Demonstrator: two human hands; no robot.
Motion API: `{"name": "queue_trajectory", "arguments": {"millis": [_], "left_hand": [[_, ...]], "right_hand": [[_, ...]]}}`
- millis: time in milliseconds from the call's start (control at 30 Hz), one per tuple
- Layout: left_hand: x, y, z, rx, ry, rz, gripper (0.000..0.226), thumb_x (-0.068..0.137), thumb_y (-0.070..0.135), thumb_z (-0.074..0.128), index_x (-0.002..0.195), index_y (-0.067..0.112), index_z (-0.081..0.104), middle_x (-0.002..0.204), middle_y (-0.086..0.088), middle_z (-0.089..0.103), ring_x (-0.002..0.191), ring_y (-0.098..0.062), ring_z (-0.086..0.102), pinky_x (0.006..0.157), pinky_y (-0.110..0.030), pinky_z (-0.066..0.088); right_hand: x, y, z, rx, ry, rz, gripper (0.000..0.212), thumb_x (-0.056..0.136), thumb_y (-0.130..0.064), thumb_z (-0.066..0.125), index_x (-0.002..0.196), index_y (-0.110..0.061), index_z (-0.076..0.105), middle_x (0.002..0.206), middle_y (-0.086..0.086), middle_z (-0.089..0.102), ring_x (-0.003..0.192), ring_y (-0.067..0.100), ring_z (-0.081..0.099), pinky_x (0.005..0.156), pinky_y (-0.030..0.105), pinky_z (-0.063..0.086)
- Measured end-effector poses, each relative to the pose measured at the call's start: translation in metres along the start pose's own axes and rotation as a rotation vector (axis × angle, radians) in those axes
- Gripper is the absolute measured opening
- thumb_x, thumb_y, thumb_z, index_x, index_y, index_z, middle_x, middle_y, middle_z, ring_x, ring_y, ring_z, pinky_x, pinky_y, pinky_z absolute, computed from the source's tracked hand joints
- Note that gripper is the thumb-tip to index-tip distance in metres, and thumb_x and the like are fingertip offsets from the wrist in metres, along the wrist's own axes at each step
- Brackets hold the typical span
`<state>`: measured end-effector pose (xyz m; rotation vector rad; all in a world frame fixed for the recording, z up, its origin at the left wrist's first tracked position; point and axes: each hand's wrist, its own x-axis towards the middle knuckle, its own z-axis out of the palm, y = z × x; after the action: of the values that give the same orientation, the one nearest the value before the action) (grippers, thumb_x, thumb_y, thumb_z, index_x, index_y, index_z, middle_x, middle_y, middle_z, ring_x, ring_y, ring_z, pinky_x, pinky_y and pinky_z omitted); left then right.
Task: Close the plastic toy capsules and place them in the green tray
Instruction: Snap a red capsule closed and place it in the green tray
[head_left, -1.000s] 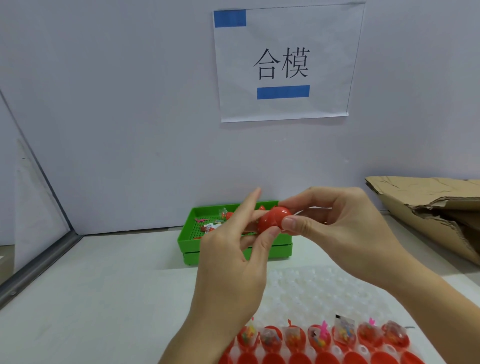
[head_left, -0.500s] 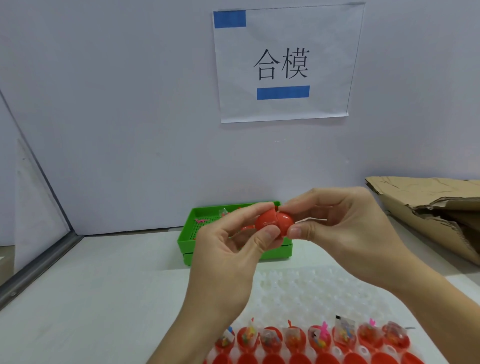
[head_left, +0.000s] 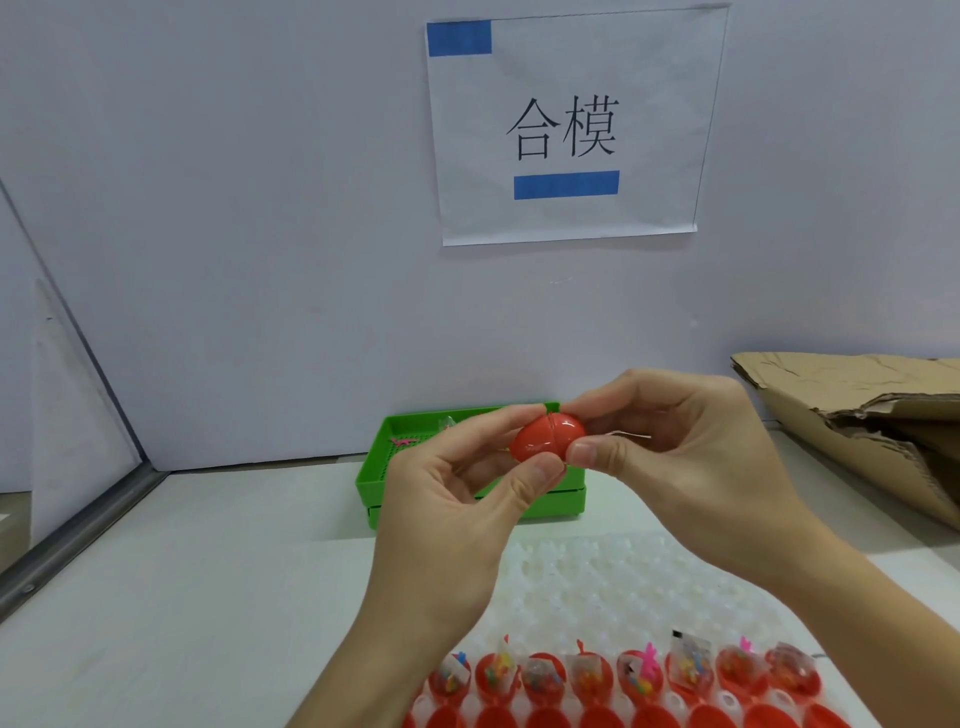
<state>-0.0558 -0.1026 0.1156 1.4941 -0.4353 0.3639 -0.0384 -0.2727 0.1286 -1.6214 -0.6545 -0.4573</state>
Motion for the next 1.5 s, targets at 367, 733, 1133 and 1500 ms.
{"name": "queue_trajectory", "arguments": {"millis": [367,733,1133,1500], "left_hand": [[0.001,0.001,-0.002,0.025,0.009,0.031,0.030,0.069,0.008,0.076,0.096,0.021,0.078,0.087,0.002,0.078,0.086,-0.016,0.074,0.077,-0.018,0.057],[-0.001,-0.003,0.000,0.393,0.066,0.254,0.041,0.079,-0.023,0.064,0.098,0.011,0.078,0.075,0.001,0.071,0.066,0.001,0.068,0.069,-0.007,0.051],[-0.006,-0.002,0.010,0.315,0.004,0.166,0.028,0.086,0.023,0.064,0.113,0.024,0.071,0.096,0.009,0.067,0.091,-0.018,0.069,0.081,-0.035,0.058],[-0.001,0.000,-0.001,0.183,-0.040,0.065,0.039,0.075,0.025,0.076,0.114,0.026,0.070,0.101,0.011,0.074,0.097,-0.009,0.071,0.082,-0.023,0.058]], "right_hand": [[-0.001,0.005,0.004,0.051,0.006,-0.027,0.029,0.070,0.014,0.076,0.079,-0.014,0.075,0.083,0.004,0.076,0.079,0.020,0.075,0.072,0.022,0.058],[-0.008,0.013,0.017,-0.140,0.084,-0.159,0.032,0.070,0.023,0.074,0.076,-0.008,0.078,0.074,-0.001,0.069,0.068,0.014,0.071,0.064,0.024,0.059],[-0.004,0.002,0.003,0.051,-0.008,-0.039,0.019,0.072,-0.010,0.073,0.088,-0.020,0.076,0.086,-0.001,0.078,0.080,0.016,0.075,0.075,0.020,0.057],[-0.004,0.007,0.001,0.063,-0.017,0.046,0.025,0.077,-0.025,0.073,0.101,-0.027,0.076,0.093,0.002,0.078,0.087,0.018,0.075,0.072,0.021,0.056]]}}
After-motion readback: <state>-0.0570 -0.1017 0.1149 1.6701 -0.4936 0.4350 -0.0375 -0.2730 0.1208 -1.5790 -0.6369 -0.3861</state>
